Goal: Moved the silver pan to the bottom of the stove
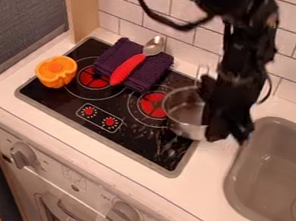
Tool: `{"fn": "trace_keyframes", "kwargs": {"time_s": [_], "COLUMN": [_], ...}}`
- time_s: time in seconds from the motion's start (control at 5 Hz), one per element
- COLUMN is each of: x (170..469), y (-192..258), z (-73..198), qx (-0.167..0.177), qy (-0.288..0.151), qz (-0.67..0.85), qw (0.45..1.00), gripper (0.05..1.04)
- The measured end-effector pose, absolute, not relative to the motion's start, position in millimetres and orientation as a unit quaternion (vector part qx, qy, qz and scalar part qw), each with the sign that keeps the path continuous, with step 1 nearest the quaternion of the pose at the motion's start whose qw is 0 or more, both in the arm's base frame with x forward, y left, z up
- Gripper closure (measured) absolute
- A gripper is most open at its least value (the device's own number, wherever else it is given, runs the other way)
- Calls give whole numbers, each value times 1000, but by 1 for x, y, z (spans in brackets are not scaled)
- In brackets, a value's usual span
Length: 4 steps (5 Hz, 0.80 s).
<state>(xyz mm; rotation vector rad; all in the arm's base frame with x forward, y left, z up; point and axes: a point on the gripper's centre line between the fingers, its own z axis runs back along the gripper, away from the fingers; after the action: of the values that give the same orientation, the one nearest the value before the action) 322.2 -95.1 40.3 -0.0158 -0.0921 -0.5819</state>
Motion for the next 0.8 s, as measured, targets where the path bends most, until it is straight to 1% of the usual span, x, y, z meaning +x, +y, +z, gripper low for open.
{"fn": "trace_keyframes", "kwargs": {"time_s": [0.2,0.4,0.6,0.8], "x": [311,289,258,248], "y": [-91,-73,-47,-28], "z": [83,99,96,77], "qx": [-29,-21,9,25], "qy": [-96,-102,-83,-66], "qz": [-213,-132,-35,8], "qw": [972,986,996,997], "gripper": [1006,1006,1006,1006]}}
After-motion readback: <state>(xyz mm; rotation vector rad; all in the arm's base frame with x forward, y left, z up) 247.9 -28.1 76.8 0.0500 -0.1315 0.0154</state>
